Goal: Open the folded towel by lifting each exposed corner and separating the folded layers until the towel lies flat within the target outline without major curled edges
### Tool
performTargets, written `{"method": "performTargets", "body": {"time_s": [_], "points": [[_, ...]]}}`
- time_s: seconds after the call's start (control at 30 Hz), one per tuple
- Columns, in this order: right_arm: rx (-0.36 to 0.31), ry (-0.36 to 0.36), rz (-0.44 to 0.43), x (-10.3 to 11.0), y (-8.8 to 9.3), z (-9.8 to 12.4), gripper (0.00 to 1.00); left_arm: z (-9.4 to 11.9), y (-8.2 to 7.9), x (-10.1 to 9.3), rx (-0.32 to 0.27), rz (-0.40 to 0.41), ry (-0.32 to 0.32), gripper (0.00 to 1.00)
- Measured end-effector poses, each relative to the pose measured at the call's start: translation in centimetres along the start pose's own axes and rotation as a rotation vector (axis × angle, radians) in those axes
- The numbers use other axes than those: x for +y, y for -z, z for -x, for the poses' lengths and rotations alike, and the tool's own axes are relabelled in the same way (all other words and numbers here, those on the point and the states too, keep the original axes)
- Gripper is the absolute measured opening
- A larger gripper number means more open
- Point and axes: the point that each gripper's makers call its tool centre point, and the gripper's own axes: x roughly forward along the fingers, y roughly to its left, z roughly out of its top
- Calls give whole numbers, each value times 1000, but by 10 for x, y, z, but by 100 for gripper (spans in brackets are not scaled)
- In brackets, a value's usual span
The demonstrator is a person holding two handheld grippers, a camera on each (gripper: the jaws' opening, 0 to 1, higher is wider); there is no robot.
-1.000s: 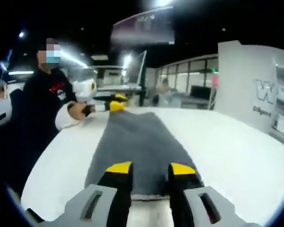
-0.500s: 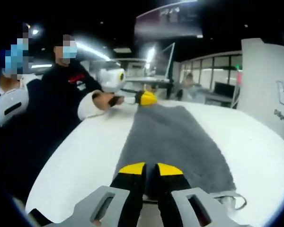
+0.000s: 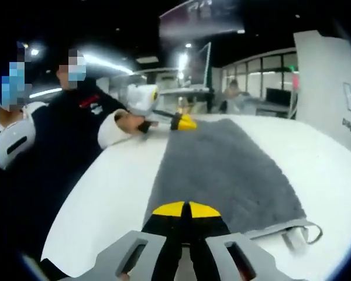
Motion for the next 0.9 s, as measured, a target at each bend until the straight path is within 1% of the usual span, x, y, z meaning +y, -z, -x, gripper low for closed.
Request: {"method": "performTargets", "body": {"time_s": [0.03,0.07,0.1,0.2,0.43,0.6,0.73,0.9], "points": [[1,1,-7,0,0,0,0,0,1,1,6,-4,-7,1],[0,5,-42,-2,2,-2,0,-1,2,2,9,-5,-11,1],[-4,2,-58,-2,2,-2,0,-1,2,2,13,-5,-14,1],[-4,1,-70,-3,3,-1,0,0,4,4,27,-23,-39,1],[9,-4,-97,-5,4,-1,0,1,5,2,33,-21,-45,1],[8,-4,-97,-4,4,0,0,2,5,0,42,-16,-44,1],[10,0,-88,-5,5,0,0,4,6,-3,58,-34,-47,1],[15,37,-68,-12,6,2,0,6,7,-5,68,-32,-34,0]]}}
